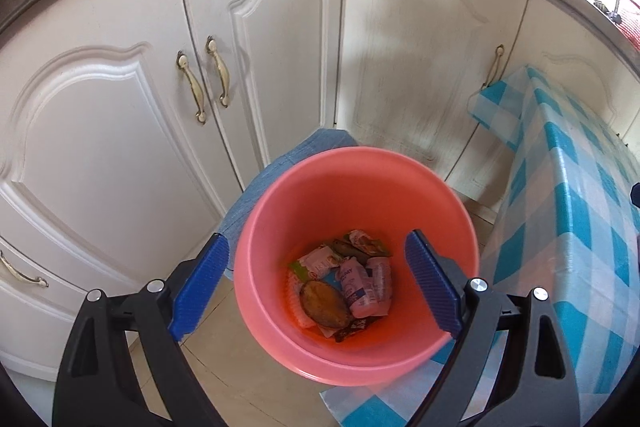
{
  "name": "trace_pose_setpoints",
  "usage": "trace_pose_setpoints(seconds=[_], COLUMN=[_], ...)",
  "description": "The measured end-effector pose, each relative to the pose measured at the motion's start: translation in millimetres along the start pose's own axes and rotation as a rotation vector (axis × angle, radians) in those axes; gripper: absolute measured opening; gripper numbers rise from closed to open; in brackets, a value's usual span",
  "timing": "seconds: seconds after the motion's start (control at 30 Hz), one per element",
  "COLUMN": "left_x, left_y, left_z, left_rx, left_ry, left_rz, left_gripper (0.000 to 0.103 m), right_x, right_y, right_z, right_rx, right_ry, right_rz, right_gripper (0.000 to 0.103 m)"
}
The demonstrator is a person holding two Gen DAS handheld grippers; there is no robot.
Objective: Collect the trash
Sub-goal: 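Move both open tools back over the table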
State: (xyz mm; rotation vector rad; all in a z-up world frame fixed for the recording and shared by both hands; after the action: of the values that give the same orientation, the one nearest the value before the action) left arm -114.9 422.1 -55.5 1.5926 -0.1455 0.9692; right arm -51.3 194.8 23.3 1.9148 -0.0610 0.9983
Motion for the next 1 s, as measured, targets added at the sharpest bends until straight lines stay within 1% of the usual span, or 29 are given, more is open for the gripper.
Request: trace_pose_setpoints(seconds=[0.07,0.2,0.4,0.57,0.77,1.0], left_x=[1,-1,-7,-13,-22,-39], left_y=[8,19,33,46,62,80], left_z=[11,33,76,112,157,213], left_rx=[-0.023,-0.075,-0.138,-0.192,-0.260,-0.339], left_ry=[-0.010,-0.027,-0.094,-0.145,-0.209,-0.299], left_rz=[0.013,0.022,0.024,0.026,0.019,0.012], left_gripper=[0.090,0.090,0.090,0.090,0.090,0.090], right_x=[-5,-15,-34,-49,-66,-96], right_y=[8,29,60,83,120,158], right_z=[8,23,51,75,110,149], right_rx=[0.000,-0.030,-0.083,-0.128,-0.188,-0.262], right_ry=[-0.021,-0.050,-0.108,-0.153,-0.225,-0.309], right_rz=[0.011,0.045,0.104,0.134,0.185,0.227], right_gripper=[0.088,0.088,0.088,0.088,0.088,0.088])
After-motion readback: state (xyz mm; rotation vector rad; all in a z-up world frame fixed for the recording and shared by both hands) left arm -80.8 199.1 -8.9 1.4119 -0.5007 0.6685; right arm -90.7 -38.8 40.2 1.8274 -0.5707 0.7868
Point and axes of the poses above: each gripper's, at about its wrist camera, not at the fingertips, and y roughly against the way its jaws point, z to its right, x to its top, the point moved 7 cm from there along -y, roughly the way its jaws point, and after that the axes turned 4 degrees about y, right-handed, at the moved point
